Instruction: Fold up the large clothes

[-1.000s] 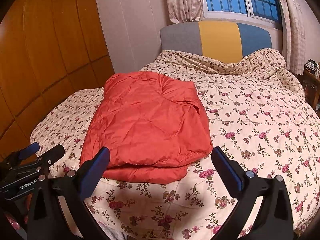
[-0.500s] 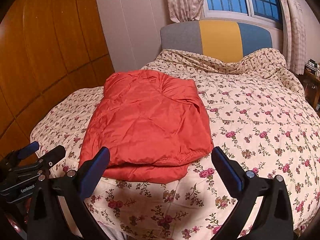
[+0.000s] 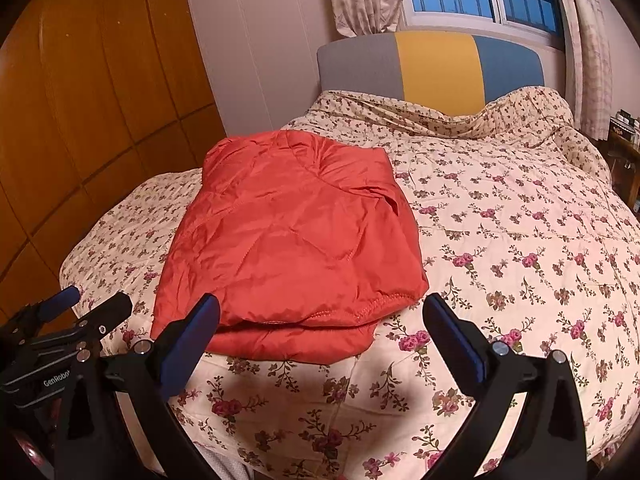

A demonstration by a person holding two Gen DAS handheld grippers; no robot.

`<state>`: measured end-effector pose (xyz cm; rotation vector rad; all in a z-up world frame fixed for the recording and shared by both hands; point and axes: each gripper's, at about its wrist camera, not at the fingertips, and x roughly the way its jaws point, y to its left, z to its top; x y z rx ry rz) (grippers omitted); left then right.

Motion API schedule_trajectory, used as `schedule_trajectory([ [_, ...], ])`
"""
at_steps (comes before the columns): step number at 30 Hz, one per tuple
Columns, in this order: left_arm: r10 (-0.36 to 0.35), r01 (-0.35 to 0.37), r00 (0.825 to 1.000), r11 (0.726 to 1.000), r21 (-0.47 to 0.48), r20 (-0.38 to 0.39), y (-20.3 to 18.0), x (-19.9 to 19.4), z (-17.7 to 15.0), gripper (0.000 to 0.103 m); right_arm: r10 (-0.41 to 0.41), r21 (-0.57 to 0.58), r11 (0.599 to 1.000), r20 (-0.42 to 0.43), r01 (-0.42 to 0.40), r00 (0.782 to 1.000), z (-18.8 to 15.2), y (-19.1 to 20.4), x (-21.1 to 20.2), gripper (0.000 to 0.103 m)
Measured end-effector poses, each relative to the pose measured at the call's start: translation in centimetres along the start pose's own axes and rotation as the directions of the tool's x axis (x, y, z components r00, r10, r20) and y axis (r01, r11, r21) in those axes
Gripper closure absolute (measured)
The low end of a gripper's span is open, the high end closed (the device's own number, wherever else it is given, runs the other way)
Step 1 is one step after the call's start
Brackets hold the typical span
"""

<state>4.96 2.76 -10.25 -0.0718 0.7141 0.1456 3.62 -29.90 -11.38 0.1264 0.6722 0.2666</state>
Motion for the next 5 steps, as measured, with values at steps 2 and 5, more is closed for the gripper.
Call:
schedule_trajectory([
  [2, 0.001, -0.001, 1.000, 1.000, -0.003, -0.019, 0.0, 0.5, 0.0, 0.003, -0.004, 0.015, 1.000, -0.011, 0.004, 1.000, 0.0, -0.5, 0.4, 0.002],
  [5, 0.026, -0.025, 0.999, 1.000, 0.017, -0.040, 0.1, 1.7, 0.2, 0.003, -0.016, 0.033, 0.999, -0.022, 0.017, 1.000, 0.2, -1.4, 1.1, 0.002],
])
